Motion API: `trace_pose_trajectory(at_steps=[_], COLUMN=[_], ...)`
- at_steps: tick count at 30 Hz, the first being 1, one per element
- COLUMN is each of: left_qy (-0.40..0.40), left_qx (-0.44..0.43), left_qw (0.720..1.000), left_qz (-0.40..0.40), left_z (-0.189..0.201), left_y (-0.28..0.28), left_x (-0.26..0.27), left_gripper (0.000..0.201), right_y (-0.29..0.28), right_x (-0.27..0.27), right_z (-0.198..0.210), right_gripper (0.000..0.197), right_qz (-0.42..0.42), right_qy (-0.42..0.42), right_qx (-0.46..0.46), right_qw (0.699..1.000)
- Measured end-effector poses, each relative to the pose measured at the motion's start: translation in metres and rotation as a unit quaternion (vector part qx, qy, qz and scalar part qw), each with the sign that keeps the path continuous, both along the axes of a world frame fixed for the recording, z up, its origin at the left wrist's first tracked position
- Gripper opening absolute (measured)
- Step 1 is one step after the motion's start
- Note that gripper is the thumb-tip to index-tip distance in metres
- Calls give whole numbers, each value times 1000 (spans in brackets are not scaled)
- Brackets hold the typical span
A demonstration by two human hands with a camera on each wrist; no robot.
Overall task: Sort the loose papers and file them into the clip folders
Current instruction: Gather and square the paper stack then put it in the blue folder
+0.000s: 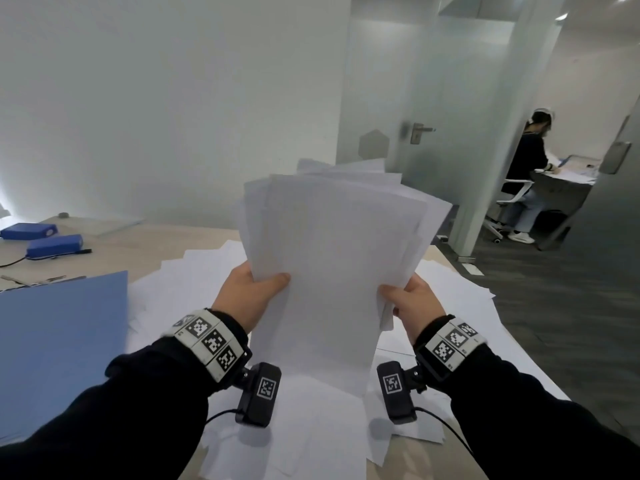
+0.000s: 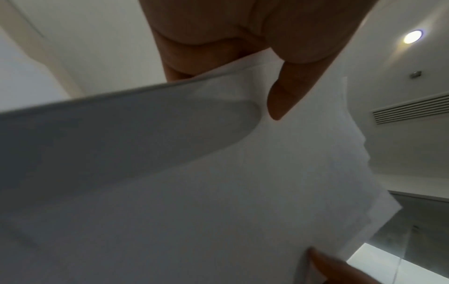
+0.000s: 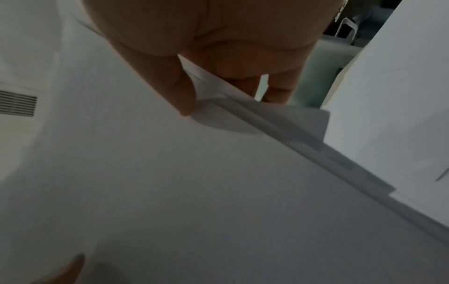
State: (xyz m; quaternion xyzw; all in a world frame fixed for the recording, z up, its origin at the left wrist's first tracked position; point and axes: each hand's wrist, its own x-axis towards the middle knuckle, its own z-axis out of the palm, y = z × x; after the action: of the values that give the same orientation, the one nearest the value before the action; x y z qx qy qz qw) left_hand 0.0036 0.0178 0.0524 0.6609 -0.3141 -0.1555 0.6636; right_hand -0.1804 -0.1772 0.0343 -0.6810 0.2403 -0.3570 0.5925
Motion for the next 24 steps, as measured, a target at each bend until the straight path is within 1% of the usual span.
trace_pose_trajectory(at_steps=[4, 7, 9, 12, 15, 18, 21, 24], left_qy=[26, 32, 28, 33, 37, 37, 18, 24], left_qx=[29, 25, 8, -43, -76, -83, -81, -70], left_qw=[999, 999, 1000, 999, 996, 996, 997, 997], left_qz=[-2, -9, -4, 1, -7, 3, 9, 10], left_z=[-22, -23, -17, -9, -6, -7, -5, -12], left_y=[5, 6, 6, 6, 6, 1, -2, -2], left_x=[-1, -4, -5, -4, -7, -8, -1, 6], left_gripper=[35, 45, 47, 38, 36, 37, 42, 35], right_y=[8, 13, 15, 16, 19, 25, 22, 17], right_x=[1, 3, 6, 10, 14, 19, 19, 16], right_z=[-10, -9, -3, 5, 3, 0, -1, -7], right_gripper=[45, 46, 46, 53, 57, 51, 46, 34], right_qz=[15, 12, 12, 7, 17, 33, 6, 3], right_qy=[-7, -3, -17, -53, -59, -50, -57, -36], right_qx=[20, 9, 0, 4, 13, 1, -5, 11], right_qw=[1000, 1000, 1000, 999, 998, 998, 998, 999])
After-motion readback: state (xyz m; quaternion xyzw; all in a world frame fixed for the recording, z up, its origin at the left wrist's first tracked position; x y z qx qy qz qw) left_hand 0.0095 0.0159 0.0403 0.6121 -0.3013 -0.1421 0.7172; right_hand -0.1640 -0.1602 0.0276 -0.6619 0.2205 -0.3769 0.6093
